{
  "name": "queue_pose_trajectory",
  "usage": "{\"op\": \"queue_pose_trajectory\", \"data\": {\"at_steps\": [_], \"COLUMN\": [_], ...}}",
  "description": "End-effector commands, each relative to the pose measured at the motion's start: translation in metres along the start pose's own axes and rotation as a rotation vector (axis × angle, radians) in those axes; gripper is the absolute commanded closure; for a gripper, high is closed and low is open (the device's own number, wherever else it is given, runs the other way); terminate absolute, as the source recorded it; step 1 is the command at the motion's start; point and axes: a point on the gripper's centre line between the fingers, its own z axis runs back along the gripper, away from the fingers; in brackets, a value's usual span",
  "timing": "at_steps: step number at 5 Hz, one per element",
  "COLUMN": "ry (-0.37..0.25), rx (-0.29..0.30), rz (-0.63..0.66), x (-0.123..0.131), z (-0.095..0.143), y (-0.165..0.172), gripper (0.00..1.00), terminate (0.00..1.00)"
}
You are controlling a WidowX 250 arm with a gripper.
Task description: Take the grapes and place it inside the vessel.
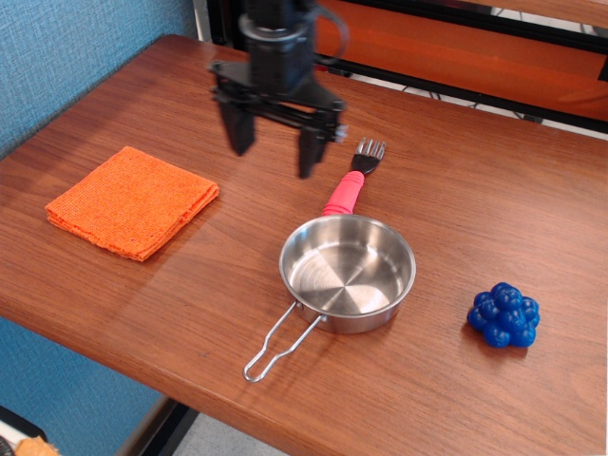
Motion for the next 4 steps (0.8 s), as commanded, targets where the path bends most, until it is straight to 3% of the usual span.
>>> {"op": "queue_pose_trajectory", "data": {"at_steps": [1, 3, 4], "ry": [-0.114, -0.119, -0.095], "rx": [-0.081, -0.126, -0.127], "rz": [-0.235, -0.456, -0.500], "x": [-0.021, -0.043, -0.041], "z": [0.035, 0.037, 0.036], "y": [-0.081, -0.153, -0.160], "gripper": [0.00, 0.00, 0.00], "terminate": [0.00, 0.00, 0.00]}}
